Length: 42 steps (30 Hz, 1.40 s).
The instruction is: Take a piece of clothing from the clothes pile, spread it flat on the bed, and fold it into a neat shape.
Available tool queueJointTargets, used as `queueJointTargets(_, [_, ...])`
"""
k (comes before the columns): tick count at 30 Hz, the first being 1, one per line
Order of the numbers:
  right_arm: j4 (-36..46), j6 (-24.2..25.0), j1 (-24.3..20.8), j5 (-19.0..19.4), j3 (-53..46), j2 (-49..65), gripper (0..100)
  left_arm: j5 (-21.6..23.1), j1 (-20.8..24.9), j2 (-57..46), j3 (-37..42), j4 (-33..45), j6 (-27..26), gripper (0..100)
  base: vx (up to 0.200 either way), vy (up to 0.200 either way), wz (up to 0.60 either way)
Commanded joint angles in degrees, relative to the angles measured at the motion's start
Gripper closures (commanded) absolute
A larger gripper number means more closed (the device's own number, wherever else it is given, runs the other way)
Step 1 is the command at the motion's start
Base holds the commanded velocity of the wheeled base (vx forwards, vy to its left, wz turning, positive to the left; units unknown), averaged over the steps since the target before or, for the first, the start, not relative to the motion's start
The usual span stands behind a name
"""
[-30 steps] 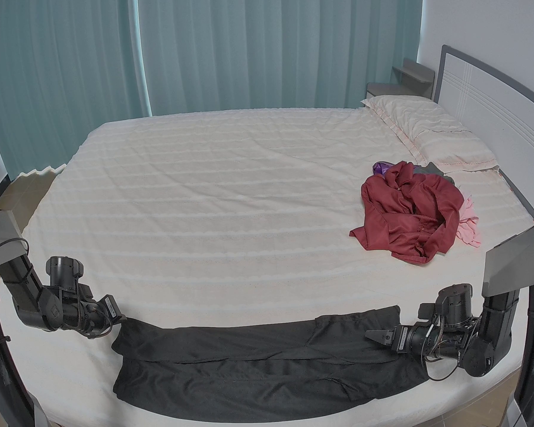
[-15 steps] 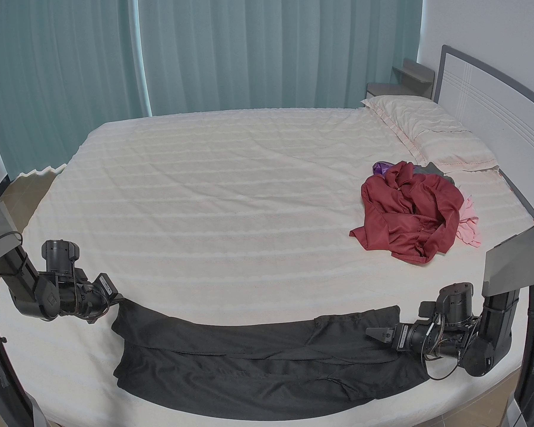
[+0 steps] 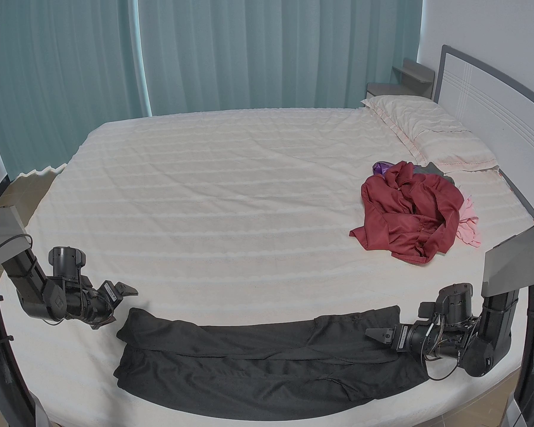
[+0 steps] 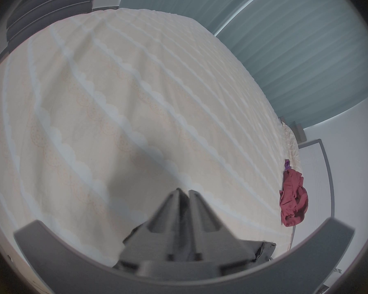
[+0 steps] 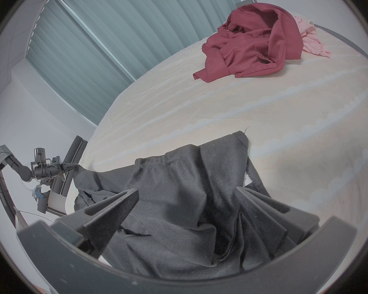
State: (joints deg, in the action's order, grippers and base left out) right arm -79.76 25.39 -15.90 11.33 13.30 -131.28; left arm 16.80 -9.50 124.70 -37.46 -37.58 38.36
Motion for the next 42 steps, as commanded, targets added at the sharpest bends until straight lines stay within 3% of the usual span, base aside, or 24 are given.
queueJointTargets(1, [0.0, 0.0, 0.0, 0.0, -0.1, -0.1, 0, 0.2, 0.0, -0.6, 1.9, 1.1, -0.4, 0, 0.000, 0.000, 0.00])
queueJointTargets(8, [0.0, 0.0, -0.1, 0.0, -0.2, -0.1, 0, 0.5, 0.6, -3.0, 9.5, 1.6, -5.7, 0, 0.000, 0.000, 0.00])
queueJointTargets(16, [0.0, 0.1, -0.1, 0.1, -0.2, -0.1, 0, -1.3, 1.3, -3.9, 12.3, 1.5, -5.3, 0, 0.000, 0.000, 0.00])
queueJointTargets(22, [0.0, 0.1, -0.1, 0.1, -0.2, 0.0, 0, -3.8, 3.8, -3.5, 11.4, -0.6, -0.7, 0, 0.000, 0.000, 0.00])
queueJointTargets(23, [0.0, 0.1, -0.1, 0.0, -0.1, 0.0, 0, -4.7, 4.8, -2.6, 11.9, -3.8, 0.2, 0, 0.000, 0.000, 0.00])
queueJointTargets(28, [0.0, 0.1, -0.1, 0.1, -0.1, 0.1, 0, -7.5, 6.2, -1.2, 12.7, -6.5, 0.2, 0, 0.000, 0.000, 0.00])
queueJointTargets(39, [0.0, 0.1, -0.1, 0.0, 0.0, 0.0, 0, -7.9, 6.3, -1.1, 12.8, -6.6, 0.0, 0, 0.000, 0.000, 0.00])
queueJointTargets(40, [0.0, 0.1, -0.1, 0.0, 0.0, 0.0, 0, -7.9, 6.3, -1.1, 12.8, -6.6, 0.0, 100, 0.000, 0.000, 0.00])
queueJointTargets(42, [0.0, 0.1, -0.1, 0.0, 0.0, 0.1, 0, -7.9, 6.3, -1.0, 12.9, -6.7, 0.0, 100, 0.000, 0.000, 0.00])
